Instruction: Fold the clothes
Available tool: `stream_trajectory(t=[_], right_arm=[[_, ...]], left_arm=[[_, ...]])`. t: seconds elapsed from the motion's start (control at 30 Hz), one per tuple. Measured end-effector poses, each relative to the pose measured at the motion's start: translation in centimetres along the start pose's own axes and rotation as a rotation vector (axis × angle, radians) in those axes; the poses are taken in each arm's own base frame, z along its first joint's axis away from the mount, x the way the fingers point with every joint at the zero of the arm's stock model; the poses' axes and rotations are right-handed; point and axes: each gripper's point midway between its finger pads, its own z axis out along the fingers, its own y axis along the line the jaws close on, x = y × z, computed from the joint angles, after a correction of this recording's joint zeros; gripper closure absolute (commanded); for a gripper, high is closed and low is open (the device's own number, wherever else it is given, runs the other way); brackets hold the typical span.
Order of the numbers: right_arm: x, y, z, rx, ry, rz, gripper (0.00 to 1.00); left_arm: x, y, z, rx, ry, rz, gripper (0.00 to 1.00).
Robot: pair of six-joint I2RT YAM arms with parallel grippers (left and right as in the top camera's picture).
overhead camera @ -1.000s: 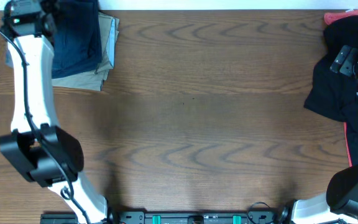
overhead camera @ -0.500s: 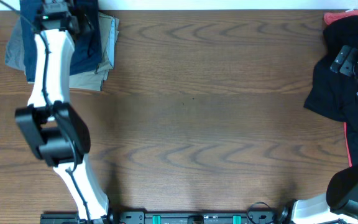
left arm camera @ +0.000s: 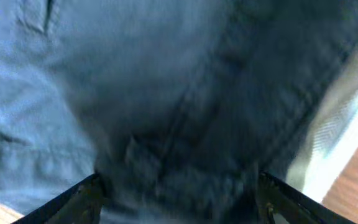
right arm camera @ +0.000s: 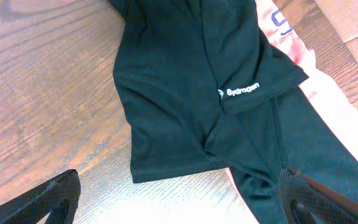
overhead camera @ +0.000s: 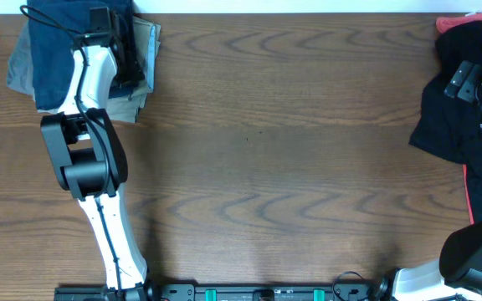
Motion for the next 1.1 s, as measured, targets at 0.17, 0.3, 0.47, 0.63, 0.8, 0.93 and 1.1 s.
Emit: stream_trajectory(t=[0.17,0.3,0.47,0.63,0.8,0.93,1.1], right_arm=[[0.0,0.0,0.0,0.0,0.0,0.0,0.01],[0.0,0.0,0.0,0.0,0.0,0.0,0.01],[0.0,0.0,0.0,0.0,0.0,0.0,0.01],[0.0,0.0,0.0,0.0,0.001,0.0,0.01],[0.0,0.0,0.0,0.0,0.0,0.0,0.01],[0.0,0.0,0.0,0.0,0.0,0.0,0.01],[0.0,0.0,0.0,0.0,0.0,0.0,0.01]], left_arm=[[0.6,-0.7,-2.7,0.069,0.033,-0.001,0.36],[0.4,-1.2,-8.2,0.154,0.01,-0.003,0.4],[0.8,-1.0,-17.9,0.27,-0.057,-0.016,0.69],[3.4,0.1,-24.6,0.319,-0.066,-0.022,0.94],[8.7,2.1,-29.0,0.309,0.032,-0.022,0.94],[13.0,3.7,-31.7,0.286,0.118,-0.022,0.94],[15.4,3.8,-34.4,0.311,0.089,0.012,0.94]])
